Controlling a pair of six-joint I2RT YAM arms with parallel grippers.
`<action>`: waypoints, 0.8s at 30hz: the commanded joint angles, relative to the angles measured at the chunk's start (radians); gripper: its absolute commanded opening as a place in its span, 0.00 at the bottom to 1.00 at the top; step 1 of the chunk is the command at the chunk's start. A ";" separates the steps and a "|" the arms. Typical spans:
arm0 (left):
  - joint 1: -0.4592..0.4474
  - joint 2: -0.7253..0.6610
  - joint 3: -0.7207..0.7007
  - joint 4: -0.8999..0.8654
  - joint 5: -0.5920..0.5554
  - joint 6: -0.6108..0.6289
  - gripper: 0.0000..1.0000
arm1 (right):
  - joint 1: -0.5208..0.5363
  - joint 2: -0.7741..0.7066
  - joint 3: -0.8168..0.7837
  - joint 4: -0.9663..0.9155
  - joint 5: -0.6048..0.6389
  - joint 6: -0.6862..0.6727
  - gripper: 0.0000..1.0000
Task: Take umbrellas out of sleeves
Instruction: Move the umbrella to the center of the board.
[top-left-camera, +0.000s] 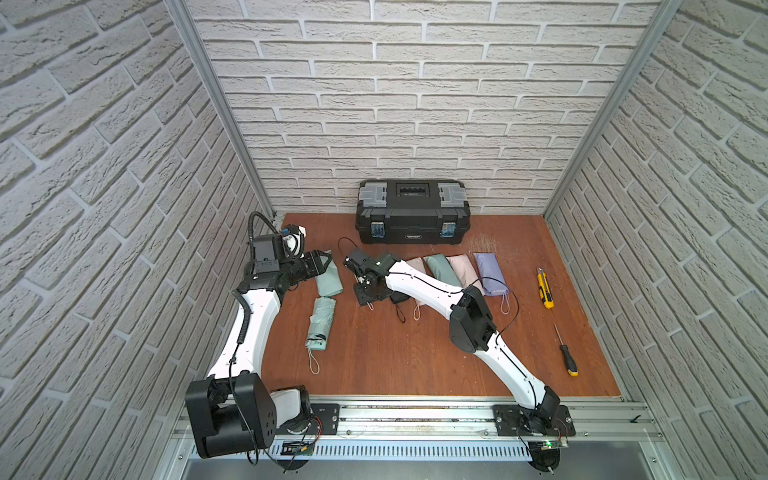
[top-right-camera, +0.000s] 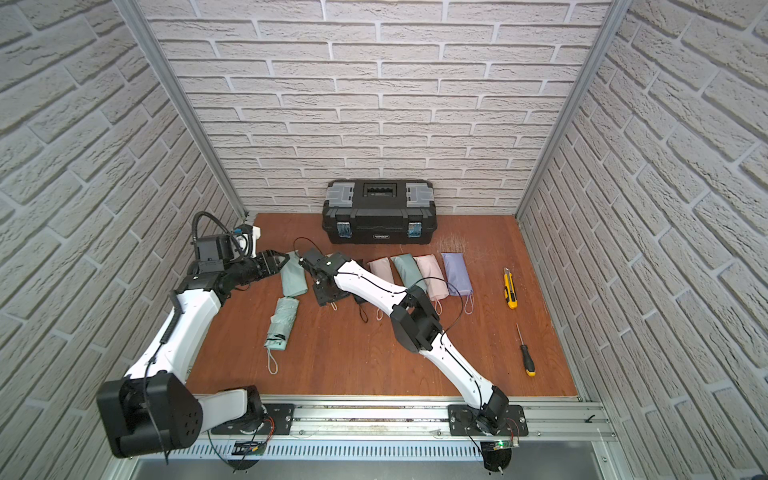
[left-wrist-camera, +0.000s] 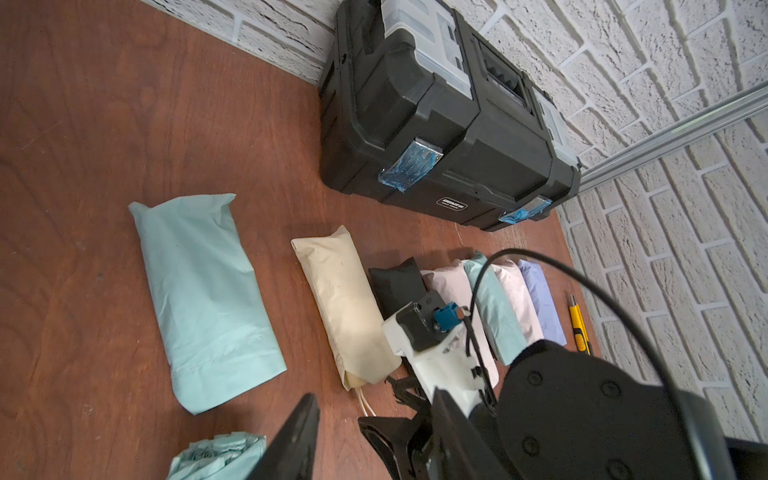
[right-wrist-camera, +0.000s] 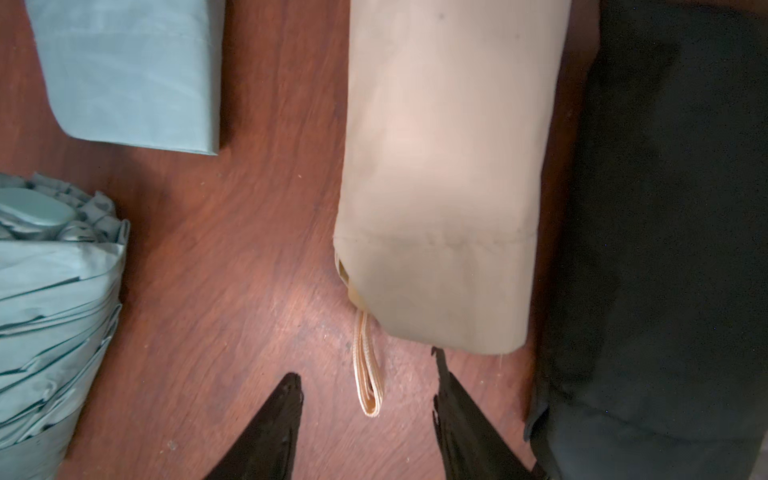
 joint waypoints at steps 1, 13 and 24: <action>0.010 -0.002 -0.002 0.035 0.014 0.004 0.47 | 0.007 0.030 -0.001 -0.001 0.011 -0.004 0.53; 0.010 0.001 -0.002 0.034 0.015 0.005 0.47 | 0.010 0.060 -0.002 -0.031 0.007 0.004 0.16; 0.010 0.007 -0.002 0.035 0.016 0.004 0.47 | 0.048 -0.034 -0.159 0.002 -0.006 0.015 0.03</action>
